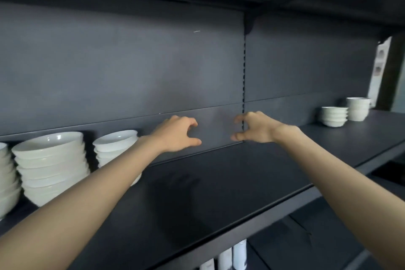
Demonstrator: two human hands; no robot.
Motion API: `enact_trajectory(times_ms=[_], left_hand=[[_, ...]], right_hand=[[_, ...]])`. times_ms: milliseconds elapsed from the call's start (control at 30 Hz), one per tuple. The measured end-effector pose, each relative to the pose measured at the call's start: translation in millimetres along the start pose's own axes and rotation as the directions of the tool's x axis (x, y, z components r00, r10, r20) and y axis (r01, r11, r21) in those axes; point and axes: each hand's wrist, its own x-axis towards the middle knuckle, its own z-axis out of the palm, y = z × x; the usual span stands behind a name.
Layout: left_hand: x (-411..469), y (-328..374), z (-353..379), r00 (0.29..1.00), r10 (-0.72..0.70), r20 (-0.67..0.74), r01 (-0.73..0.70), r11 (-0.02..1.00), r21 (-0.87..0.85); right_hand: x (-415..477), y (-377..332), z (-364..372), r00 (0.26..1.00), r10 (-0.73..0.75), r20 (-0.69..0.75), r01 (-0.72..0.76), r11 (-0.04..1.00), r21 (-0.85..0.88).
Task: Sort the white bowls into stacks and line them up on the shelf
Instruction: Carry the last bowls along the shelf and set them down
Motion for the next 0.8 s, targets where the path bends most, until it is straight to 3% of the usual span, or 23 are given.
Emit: enact_trajectory(times_ms=[300, 600, 800], left_hand=[[81.2, 155.3, 39.5, 0.955, 0.298, 0.006, -0.298, 0.954, 0.027], [167.4, 318.2, 100.6, 0.921, 0.390, -0.013, -0.389, 0.920, 0.043], [223.4, 397.7, 143.4, 0.906, 0.419, 0.054, -0.422, 0.904, 0.073]], right_hand=[[-53.6, 152.1, -67.1, 0.976, 0.177, -0.127, -0.193, 0.973, -0.130], [-90.6, 330.0, -129.5, 0.945, 0.269, -0.185, -0.300, 0.939, -0.166], [-84.7, 434.6, -145.8, 0.928, 0.337, -0.159, -0.362, 0.916, -0.174]])
